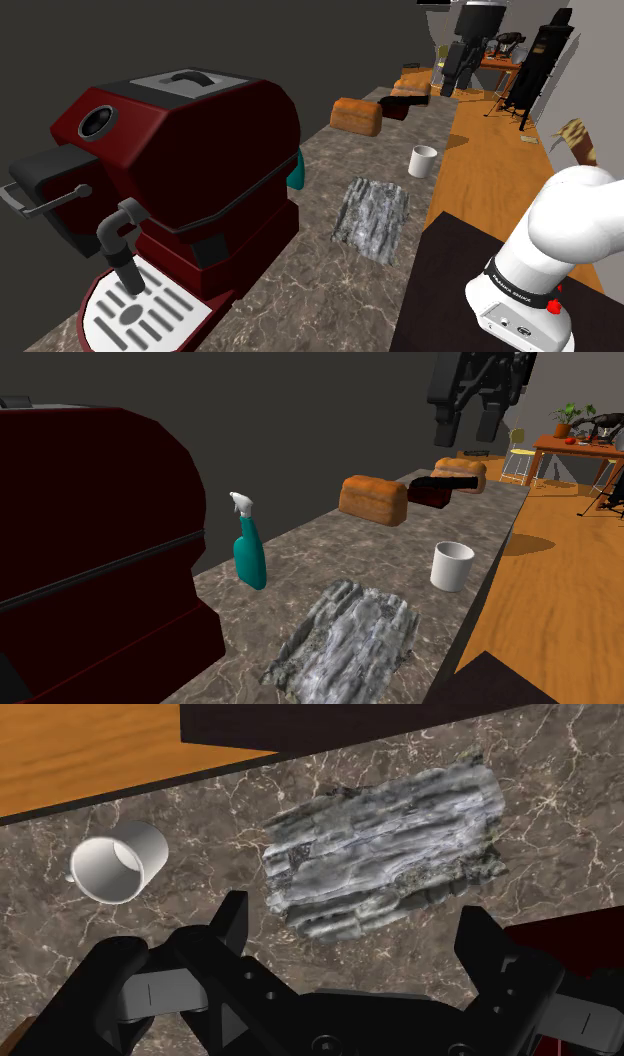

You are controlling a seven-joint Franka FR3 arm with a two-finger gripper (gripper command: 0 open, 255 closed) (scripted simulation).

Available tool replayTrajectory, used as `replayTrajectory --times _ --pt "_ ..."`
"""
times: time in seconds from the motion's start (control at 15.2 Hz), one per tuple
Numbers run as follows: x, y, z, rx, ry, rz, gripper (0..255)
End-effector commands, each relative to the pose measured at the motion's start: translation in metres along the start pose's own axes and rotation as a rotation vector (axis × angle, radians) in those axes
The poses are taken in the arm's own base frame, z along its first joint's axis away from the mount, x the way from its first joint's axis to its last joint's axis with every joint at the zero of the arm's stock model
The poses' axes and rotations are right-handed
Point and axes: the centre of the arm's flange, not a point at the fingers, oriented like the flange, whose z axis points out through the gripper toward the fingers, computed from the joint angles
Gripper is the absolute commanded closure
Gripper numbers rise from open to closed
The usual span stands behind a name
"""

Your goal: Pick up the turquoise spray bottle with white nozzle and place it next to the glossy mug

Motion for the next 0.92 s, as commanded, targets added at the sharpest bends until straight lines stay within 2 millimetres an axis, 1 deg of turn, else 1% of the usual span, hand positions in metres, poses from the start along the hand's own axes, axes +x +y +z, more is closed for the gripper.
replayTrajectory --times 0.0,0.86 --pt "0.0 0.0 0.0 0.0 0.0 0.0 0" --pt "0.152 -0.059 0.058 -0.009 -0.008 -0.058 0"
